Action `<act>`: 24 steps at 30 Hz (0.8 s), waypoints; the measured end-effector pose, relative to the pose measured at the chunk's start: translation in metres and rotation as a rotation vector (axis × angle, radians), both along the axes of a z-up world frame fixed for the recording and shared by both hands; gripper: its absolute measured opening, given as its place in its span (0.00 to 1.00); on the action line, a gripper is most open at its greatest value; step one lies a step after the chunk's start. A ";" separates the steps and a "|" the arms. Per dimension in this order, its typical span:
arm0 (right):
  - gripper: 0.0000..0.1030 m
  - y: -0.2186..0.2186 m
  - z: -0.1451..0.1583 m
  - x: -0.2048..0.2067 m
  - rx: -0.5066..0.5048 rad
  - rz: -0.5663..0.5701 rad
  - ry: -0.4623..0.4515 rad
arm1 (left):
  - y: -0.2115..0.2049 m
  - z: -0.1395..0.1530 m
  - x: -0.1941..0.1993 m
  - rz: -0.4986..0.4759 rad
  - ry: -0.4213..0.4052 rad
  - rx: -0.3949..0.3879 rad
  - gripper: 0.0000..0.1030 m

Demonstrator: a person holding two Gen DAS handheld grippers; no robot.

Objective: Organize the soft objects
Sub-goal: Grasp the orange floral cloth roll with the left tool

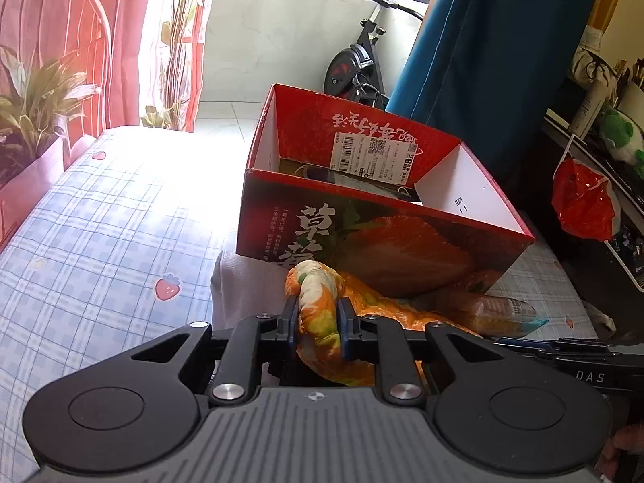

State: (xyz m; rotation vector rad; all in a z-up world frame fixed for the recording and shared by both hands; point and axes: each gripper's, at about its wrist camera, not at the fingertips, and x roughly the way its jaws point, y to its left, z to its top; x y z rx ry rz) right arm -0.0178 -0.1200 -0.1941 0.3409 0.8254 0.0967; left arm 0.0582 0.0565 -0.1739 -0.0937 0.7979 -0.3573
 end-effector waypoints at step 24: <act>0.26 0.003 -0.017 -0.007 0.013 0.020 0.011 | 0.019 -0.046 -0.022 0.037 0.079 -0.036 0.23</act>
